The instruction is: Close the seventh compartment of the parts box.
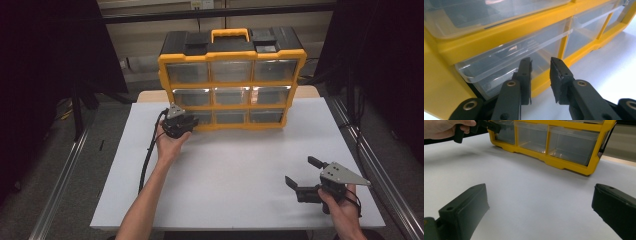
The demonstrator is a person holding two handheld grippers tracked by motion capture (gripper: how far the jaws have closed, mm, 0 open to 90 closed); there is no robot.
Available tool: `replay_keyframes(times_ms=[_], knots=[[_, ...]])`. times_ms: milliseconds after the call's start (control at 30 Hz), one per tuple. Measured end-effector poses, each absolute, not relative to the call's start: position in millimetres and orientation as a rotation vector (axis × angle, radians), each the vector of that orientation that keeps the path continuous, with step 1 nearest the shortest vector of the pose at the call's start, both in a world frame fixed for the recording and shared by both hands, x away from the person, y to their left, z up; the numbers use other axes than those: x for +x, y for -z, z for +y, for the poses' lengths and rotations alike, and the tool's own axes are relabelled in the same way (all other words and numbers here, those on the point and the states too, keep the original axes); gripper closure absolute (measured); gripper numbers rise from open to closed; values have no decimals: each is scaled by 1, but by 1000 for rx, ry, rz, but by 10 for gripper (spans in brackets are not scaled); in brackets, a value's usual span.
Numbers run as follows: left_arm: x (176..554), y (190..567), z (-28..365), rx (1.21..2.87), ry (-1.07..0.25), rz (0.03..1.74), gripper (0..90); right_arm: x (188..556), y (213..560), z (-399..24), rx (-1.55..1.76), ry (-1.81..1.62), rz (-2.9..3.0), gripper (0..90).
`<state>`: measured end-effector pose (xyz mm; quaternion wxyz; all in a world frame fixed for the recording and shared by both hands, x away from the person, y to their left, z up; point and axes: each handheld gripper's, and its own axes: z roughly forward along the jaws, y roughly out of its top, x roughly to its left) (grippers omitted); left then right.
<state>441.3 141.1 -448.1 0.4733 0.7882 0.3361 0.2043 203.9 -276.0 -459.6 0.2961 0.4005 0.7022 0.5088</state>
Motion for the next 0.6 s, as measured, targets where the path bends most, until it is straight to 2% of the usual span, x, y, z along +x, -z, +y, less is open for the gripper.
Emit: replay_keyframes(times_ms=[67, 300, 333, 433, 467, 567, 600], knots=[[438, 447, 142, 1931, -510, 821, 654, 204, 459, -276, 1062, -1354, 1871, 3], [432, 448, 143, 1926, -511, 804, 574, 205, 459, -275, 1055, -1356, 1876, 3], [430, 448, 143, 1929, -532, 809, 505, 204, 459, -275, 1058, -1354, 1871, 3], [427, 448, 143, 1926, -534, 816, 465, 204, 459, -275, 1062, -1352, 1871, 3], [427, 448, 142, 1919, -529, 812, 420, 204, 459, -275, 1052, -1350, 1875, 3], [423, 447, 143, 1916, -531, 831, 390, 204, 459, -274, 1053, -1352, 1872, 3], [421, 445, 143, 1919, -559, 834, 341, 204, 459, -274, 1051, -1352, 1878, 3]])
